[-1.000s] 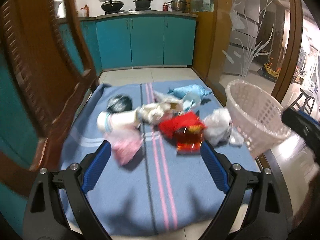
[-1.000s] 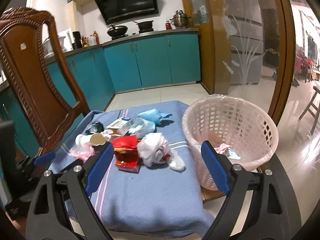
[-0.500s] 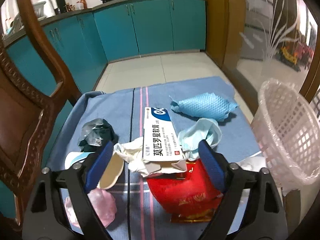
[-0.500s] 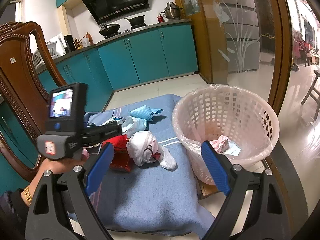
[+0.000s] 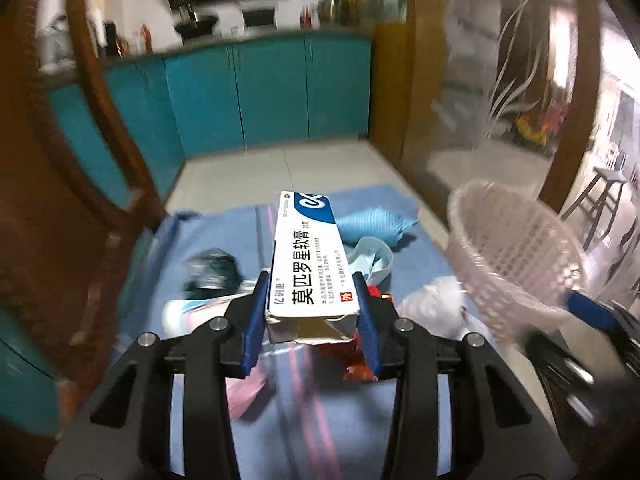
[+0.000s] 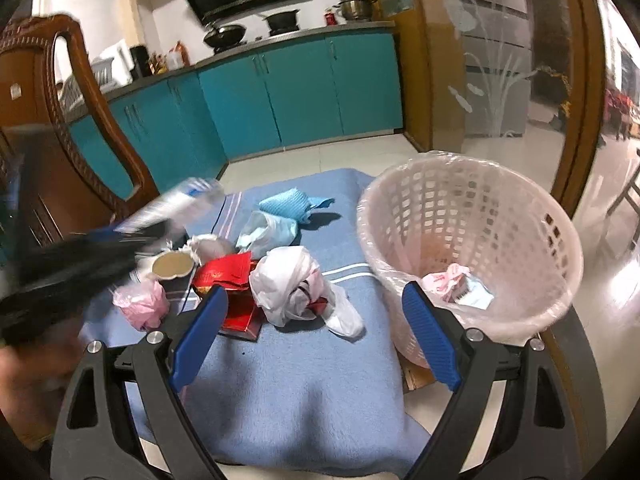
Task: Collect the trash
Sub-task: 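Grasp the white medicine box with the left gripper and lift it, then grasp the white plastic bag with the right gripper while the left holds the medicine box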
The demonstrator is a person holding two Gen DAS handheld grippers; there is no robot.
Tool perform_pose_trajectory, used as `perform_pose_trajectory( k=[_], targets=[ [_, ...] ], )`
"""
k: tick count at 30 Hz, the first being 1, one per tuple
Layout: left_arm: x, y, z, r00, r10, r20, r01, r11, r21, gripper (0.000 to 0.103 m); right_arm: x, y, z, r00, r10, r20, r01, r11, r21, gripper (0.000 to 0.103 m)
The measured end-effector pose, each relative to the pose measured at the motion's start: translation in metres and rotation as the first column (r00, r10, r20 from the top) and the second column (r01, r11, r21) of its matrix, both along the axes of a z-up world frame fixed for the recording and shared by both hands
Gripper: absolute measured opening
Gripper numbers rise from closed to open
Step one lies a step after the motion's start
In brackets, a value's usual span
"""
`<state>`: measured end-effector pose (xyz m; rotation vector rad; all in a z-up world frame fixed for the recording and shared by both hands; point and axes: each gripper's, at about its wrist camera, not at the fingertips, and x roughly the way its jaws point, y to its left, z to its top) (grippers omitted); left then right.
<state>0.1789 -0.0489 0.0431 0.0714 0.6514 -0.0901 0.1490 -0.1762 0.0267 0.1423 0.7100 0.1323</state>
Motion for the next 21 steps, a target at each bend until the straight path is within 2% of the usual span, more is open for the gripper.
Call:
perform_pose_trajectory(
  k=[3,6,8,9,11,12,14,17,21],
  targets=[
    [-0.047,0.026,0.013,0.998,0.028,0.061,-0.025,0.999,-0.047,0.041,0.018,0.012,-0.013,0.999,0.018,-0.041,-0.018,1.0,0.007,0.087],
    [-0.079,0.045,0.01,0.992,0.065,0.107,-0.059,0.996,-0.063,0.041,0.041,0.026,-0.028,0.996,0.024,-0.085,-0.024,1.0,-0.005,0.086],
    [-0.085,0.052,0.004,0.992,0.066,0.109,-0.059,0.996,-0.06,0.041,0.055,0.032,-0.036,0.995,0.013,-0.102,-0.017,0.999,-0.042,0.078],
    [-0.084,0.055,0.002,0.992,0.062,0.11,-0.056,0.997,-0.057,0.041,0.058,0.032,-0.041,0.993,0.013,-0.119,-0.019,0.999,-0.043,0.072],
    [-0.084,0.056,-0.001,0.991,0.059,0.121,-0.056,0.998,-0.027,0.041,0.064,0.03,-0.052,0.981,0.04,-0.191,-0.043,0.999,-0.014,0.024],
    [-0.082,0.058,-0.003,0.99,0.063,0.123,-0.062,0.998,-0.015,0.041,0.062,0.027,-0.052,0.979,0.04,-0.199,-0.04,0.999,0.003,0.022],
    [-0.079,0.06,-0.002,0.991,0.068,0.114,-0.066,0.997,-0.027,0.041,0.051,0.022,-0.04,0.986,0.034,-0.163,-0.032,0.999,0.019,0.016],
    [-0.079,0.067,0.006,0.992,0.067,0.11,-0.059,0.996,-0.073,0.041,0.018,0.017,-0.007,0.997,0.047,-0.066,-0.044,0.998,0.048,0.016],
    [-0.09,0.063,0.014,0.989,0.047,0.143,-0.034,0.995,-0.092,0.041,-0.018,0.021,0.028,0.994,0.102,0.04,-0.105,0.992,0.072,0.016]
  ],
)
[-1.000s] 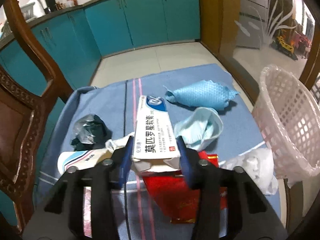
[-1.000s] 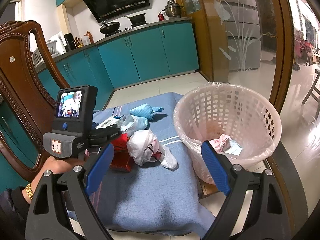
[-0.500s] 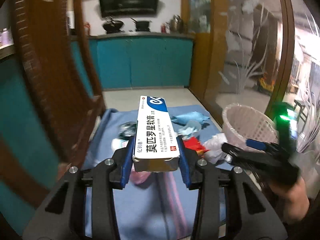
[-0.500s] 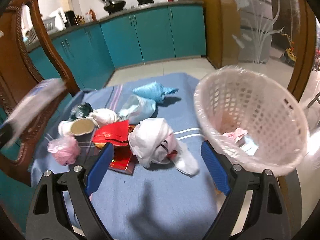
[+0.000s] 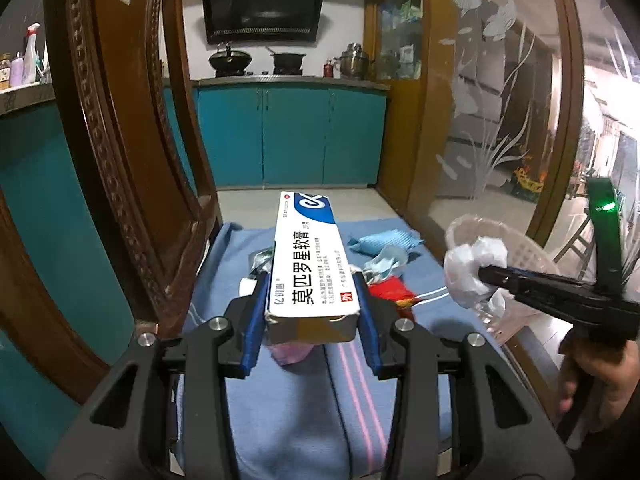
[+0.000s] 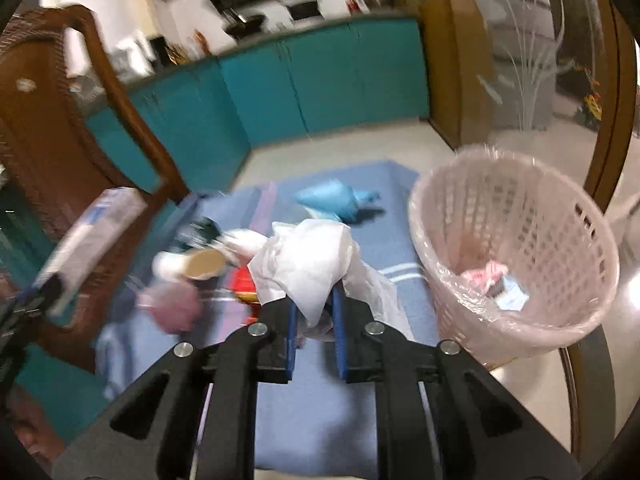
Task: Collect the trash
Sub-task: 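Grasp the white plastic bag with the right gripper while the left holds the medicine box, then carry the white bag into the wastebasket and open the right gripper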
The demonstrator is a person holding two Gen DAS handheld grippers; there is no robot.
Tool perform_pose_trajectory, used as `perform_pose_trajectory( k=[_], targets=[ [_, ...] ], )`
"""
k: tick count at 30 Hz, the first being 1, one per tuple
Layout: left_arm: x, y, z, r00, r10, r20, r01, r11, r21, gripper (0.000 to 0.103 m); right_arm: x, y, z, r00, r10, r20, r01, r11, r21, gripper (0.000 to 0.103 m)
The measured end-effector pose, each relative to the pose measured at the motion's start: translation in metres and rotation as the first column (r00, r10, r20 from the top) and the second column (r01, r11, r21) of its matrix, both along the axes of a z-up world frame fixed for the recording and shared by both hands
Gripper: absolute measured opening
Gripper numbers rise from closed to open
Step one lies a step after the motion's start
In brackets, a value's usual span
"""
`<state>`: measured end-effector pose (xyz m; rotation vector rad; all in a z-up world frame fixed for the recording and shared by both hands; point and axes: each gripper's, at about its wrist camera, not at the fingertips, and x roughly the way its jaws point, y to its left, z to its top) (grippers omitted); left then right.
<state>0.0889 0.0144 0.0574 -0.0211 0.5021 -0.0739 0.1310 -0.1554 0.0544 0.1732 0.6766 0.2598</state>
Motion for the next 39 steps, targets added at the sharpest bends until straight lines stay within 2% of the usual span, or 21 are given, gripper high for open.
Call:
perform_pose_trajectory(
  k=[4,10,23,39],
  targets=[
    [-0.001,-0.002,-0.001,1.0,-0.005,-0.014,0.005,0.999,-0.033,0.041,-0.014,0.014,0.014,0.997,0.049,0.056,-0.048,0.999,-0.019,0.016],
    [0.001,-0.007,-0.011,0.999,0.022,-0.039,-0.022,1.0,-0.007,0.041,-0.013,0.024,0.008,0.996,0.077,0.043,-0.076,0.997,-0.017,0.016],
    [0.01,-0.011,-0.022,0.996,0.032,-0.089,-0.033,0.999,-0.008,0.042,-0.016,0.026,0.006,0.996,0.08,0.04,-0.079,0.996,-0.036,0.016],
    [0.015,-0.01,-0.025,0.994,0.036,-0.105,-0.036,0.999,0.005,0.042,-0.016,0.03,0.003,0.996,0.085,0.028,-0.083,0.995,-0.052,0.016]
  ],
)
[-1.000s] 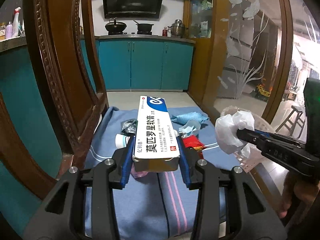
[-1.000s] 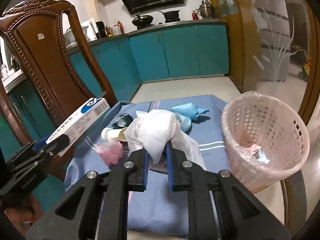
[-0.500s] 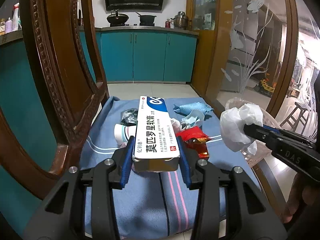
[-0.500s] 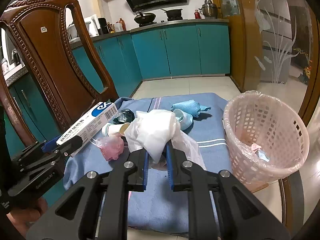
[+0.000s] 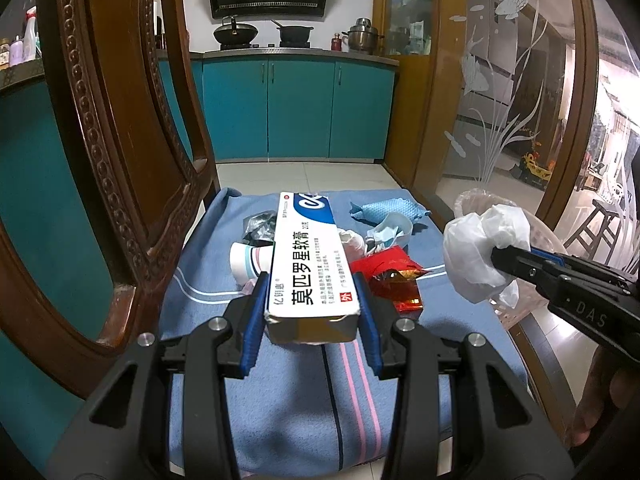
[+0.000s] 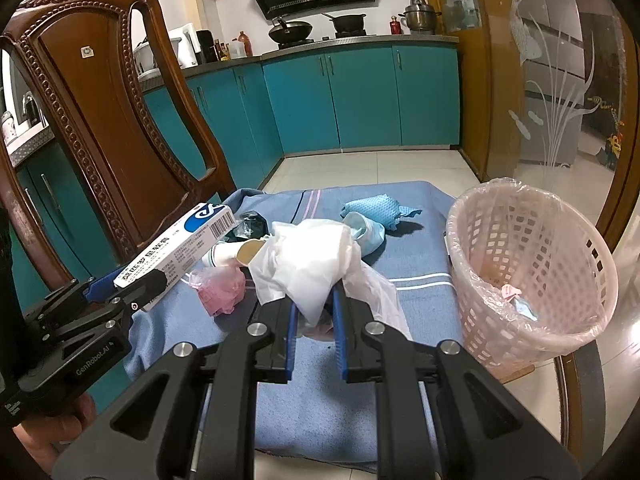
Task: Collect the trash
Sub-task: 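Carry the white bag into the wastebasket and open the right gripper, then move the medicine box over the wastebasket and open the left gripper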
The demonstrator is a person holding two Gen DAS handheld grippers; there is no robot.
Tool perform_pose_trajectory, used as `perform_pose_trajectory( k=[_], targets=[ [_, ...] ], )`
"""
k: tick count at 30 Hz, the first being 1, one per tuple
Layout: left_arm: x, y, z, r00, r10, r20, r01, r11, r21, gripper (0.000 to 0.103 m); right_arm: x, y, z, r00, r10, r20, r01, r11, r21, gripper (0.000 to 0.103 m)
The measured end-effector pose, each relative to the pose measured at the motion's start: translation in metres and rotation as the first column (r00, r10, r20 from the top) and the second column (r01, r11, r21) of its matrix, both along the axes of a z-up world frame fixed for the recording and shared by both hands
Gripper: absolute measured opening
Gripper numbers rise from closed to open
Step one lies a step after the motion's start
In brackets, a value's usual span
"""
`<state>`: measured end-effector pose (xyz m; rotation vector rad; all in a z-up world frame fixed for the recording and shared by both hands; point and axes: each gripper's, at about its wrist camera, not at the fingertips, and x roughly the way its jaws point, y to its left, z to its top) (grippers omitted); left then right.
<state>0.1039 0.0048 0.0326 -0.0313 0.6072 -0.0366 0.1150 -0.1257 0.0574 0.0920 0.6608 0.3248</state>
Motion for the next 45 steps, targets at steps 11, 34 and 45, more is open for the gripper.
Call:
perform_pose_trajectory(
  k=[11,34,45],
  targets=[
    [0.001,0.0,-0.001,1.0,-0.005,-0.002,0.005,1.0,0.003,0.042,0.0,-0.004,0.001,1.0,-0.015,0.015,0.016,1.0,-0.004,0.016],
    [0.001,-0.009,-0.007,0.999,-0.033,-0.017,0.033,0.999,0.03,0.042,0.011,-0.165,0.033,0.887,-0.433,0.162,0.399,0.894,0.207,0.085],
    [0.04,-0.128,-0.004,0.967,-0.255,-0.025,0.255,0.967,0.023,0.042,-0.016,-0.191,0.045,0.793,-0.551,0.258,0.462,0.821,0.335,0.092]
  ],
)
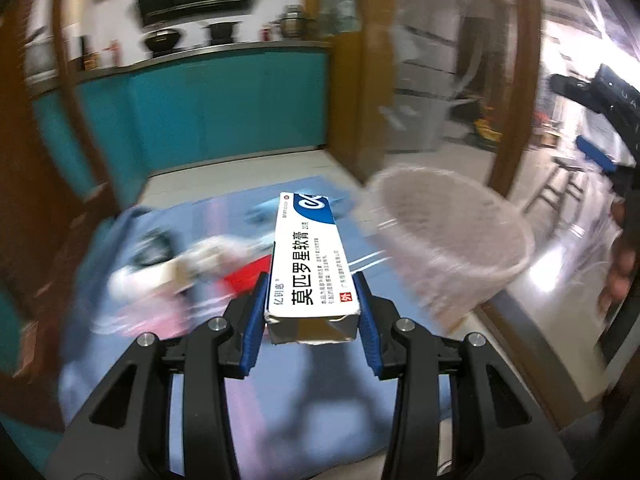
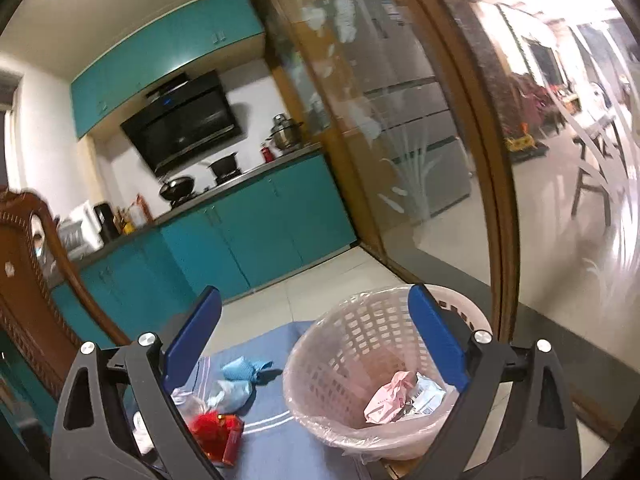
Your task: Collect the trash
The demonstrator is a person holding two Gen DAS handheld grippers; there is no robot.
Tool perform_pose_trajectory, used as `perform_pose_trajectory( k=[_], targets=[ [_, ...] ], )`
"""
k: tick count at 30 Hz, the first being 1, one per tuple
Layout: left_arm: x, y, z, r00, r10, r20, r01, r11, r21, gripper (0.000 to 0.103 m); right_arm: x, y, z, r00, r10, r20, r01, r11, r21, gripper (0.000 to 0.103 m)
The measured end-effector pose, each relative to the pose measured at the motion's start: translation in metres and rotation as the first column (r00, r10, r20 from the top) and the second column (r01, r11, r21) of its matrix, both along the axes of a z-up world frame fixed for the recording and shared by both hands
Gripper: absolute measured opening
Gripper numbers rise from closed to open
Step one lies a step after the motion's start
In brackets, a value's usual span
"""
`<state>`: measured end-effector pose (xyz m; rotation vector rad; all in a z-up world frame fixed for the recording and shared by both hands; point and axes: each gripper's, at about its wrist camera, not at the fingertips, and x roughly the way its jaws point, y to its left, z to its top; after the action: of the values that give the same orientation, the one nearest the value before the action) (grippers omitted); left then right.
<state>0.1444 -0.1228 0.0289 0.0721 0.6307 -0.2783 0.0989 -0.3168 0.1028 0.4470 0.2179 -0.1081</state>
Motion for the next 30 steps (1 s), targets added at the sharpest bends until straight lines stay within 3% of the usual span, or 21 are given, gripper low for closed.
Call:
perform_pose_trajectory(
  k=[4,6,9,14,22,26,30],
  targets=[
    [0.037,-0.07,0.011,0.994,-0.105,-0.003,0.104,0.992,-0.072,0.045,-0.005,-0.021,-0.005,0.999,-0.047,0.0,0.047,0.998,0.046,0.092],
    [0.057,-0.093,0.009,0.992,-0.126,-0.029,0.123,0.989,-0.085,0.081,-0.001,-0.028,-0.009,0.999,-0.043,-0.024,0.045,0.997,0.062,0.092],
    [0.074,-0.102,0.003,0.995,-0.085,-0.055,0.082,0.995,-0.05,0.084,0.004,-0.027,-0.011,0.999,-0.019,-0.045,0.022,0.998,0.062,0.092],
    [0.049,-0.049,0.012,0.999,-0.029,-0.017,0.028,0.998,-0.051,0.084,0.014,-0.001,-0.011,0.994,0.066,-0.093,-0.065,0.998,0.019,0.092],
    [-0.014,0.085,0.026,0.978,0.205,0.04,-0.204,0.979,-0.016,0.091,0.014,0.103,-0.019,0.941,0.261,-0.216,-0.291,0.949,-0.121,0.092],
    [-0.025,0.126,0.005,0.956,0.292,-0.02,-0.293,0.955,-0.048,0.092,0.008,0.157,-0.034,0.893,0.341,-0.293,-0.398,0.903,-0.162,0.092],
    [-0.021,0.134,-0.009,0.957,0.282,-0.072,-0.284,0.958,-0.023,0.092,0.004,0.184,-0.044,0.875,0.359,-0.324,-0.436,0.876,-0.208,0.092]
  ],
)
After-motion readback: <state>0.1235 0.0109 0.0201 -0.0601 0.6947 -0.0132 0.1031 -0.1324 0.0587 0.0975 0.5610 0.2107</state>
